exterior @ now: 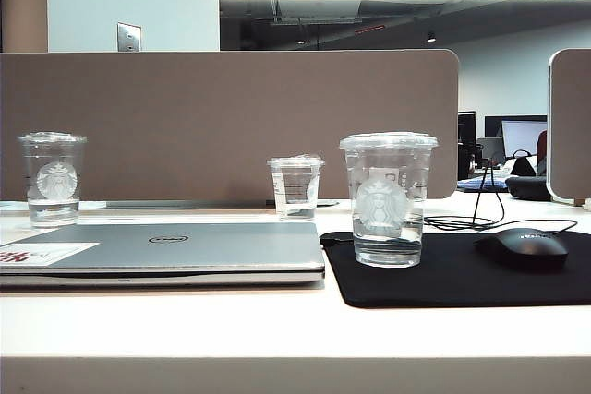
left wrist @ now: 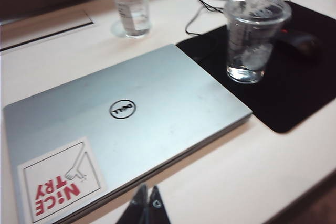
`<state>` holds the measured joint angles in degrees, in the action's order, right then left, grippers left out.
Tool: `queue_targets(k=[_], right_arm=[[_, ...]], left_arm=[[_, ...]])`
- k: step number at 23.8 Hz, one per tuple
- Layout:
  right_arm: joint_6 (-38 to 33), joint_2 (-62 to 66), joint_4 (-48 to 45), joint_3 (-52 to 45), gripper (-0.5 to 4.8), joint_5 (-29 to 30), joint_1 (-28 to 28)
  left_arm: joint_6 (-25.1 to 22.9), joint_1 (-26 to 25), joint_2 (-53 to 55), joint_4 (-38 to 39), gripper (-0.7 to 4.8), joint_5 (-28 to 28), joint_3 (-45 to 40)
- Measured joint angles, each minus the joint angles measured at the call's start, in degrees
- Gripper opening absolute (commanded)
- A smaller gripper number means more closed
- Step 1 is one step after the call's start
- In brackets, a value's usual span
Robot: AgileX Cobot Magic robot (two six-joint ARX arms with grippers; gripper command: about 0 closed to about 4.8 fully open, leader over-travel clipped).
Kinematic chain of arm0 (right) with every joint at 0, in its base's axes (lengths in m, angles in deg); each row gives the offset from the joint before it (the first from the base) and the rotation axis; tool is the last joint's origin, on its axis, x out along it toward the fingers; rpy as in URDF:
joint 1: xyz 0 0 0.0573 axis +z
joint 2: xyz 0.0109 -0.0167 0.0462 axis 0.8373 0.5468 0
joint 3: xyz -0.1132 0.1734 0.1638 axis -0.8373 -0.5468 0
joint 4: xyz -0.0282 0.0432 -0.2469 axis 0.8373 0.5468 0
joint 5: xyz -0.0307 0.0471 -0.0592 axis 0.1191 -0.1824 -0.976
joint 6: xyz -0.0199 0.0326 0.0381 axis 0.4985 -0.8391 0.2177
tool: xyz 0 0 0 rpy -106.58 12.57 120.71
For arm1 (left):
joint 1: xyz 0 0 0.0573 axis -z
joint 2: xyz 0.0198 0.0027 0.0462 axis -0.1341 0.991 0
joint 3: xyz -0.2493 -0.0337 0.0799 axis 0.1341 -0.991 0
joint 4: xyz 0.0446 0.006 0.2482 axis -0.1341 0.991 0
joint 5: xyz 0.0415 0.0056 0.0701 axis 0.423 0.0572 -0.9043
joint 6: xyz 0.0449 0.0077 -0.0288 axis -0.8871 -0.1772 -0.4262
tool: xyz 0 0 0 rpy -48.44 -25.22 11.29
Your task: Pick up the coffee cup on the middle and place it on the right side of the laptop.
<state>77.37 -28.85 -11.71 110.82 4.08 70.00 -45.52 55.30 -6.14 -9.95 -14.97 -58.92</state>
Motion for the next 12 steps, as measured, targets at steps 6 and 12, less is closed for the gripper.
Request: queue_targets(k=[6, 12], right_arm=[[-0.4, -5.1, -5.1, -7.4, -0.02, 0.0, 0.0], [-1.9, -8.4, -12.6, -12.4, -0.01, 0.1, 0.1]], left_arm=[[0.2, 0.0, -11.4, -5.0, -0.06, -0.5, -7.1], [-0.3, -0.5, -10.7, -13.3, -0.06, -0.2, -12.3]])
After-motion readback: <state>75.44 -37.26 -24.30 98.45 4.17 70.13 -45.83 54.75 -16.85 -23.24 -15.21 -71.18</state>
